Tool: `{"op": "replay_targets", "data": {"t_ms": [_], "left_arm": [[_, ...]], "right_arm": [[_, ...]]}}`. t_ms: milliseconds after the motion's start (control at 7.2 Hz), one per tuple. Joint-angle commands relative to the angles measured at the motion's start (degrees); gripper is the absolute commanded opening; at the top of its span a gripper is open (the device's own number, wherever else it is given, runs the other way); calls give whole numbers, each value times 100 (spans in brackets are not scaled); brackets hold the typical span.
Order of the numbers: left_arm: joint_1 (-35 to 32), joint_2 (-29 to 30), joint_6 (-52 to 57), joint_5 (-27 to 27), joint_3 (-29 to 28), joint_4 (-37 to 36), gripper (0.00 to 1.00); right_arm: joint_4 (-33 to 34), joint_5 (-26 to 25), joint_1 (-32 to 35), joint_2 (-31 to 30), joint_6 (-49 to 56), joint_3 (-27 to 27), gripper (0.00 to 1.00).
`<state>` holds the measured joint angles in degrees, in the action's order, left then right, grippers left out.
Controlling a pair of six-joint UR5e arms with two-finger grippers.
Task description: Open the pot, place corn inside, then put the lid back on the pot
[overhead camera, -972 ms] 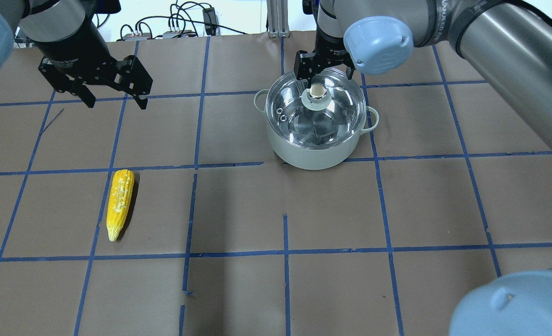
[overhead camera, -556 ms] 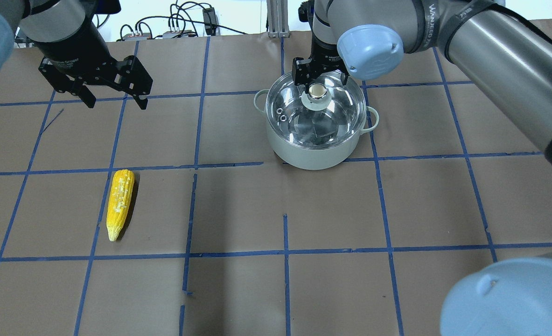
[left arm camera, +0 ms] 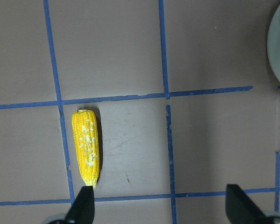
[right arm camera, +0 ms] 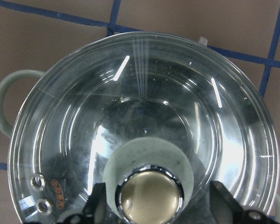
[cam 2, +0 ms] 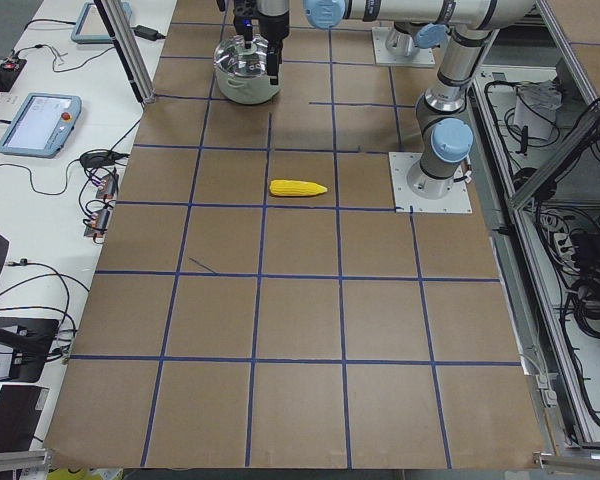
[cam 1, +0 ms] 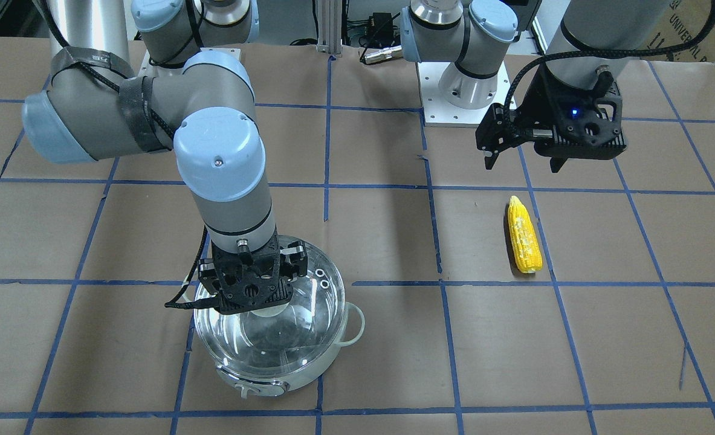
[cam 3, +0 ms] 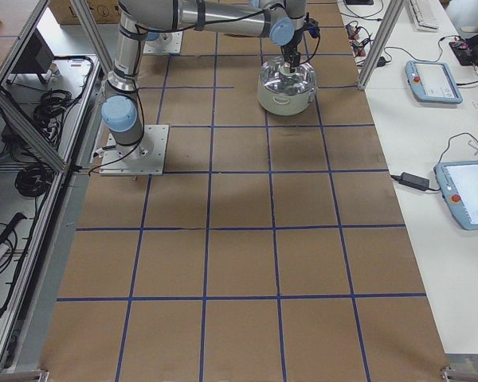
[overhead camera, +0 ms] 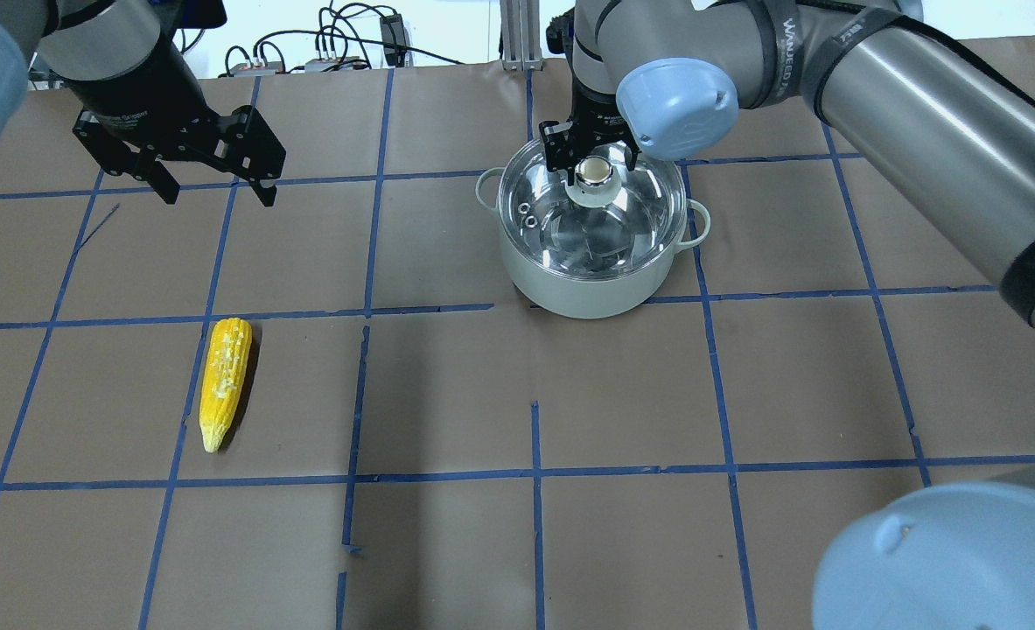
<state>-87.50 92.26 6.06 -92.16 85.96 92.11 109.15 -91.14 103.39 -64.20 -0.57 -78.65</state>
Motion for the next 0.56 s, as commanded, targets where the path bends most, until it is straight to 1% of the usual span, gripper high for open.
{"op": "replay_targets", "data": {"t_ms": [0,139,278,417], "left_arm": [[-4,3,0,5,0,0,100],[4,3,9,-21,9,0,100],[5,3,9,-12,0,0,100],[13,3,9,-12,0,-9,100]], "right_arm": [[-34,-18,5,4,13,8,59],[-69,-18,5,4,13,8,51],[-78,-18,5,4,4,8,47],[-87,-70,5,4,13,51,46]]}}
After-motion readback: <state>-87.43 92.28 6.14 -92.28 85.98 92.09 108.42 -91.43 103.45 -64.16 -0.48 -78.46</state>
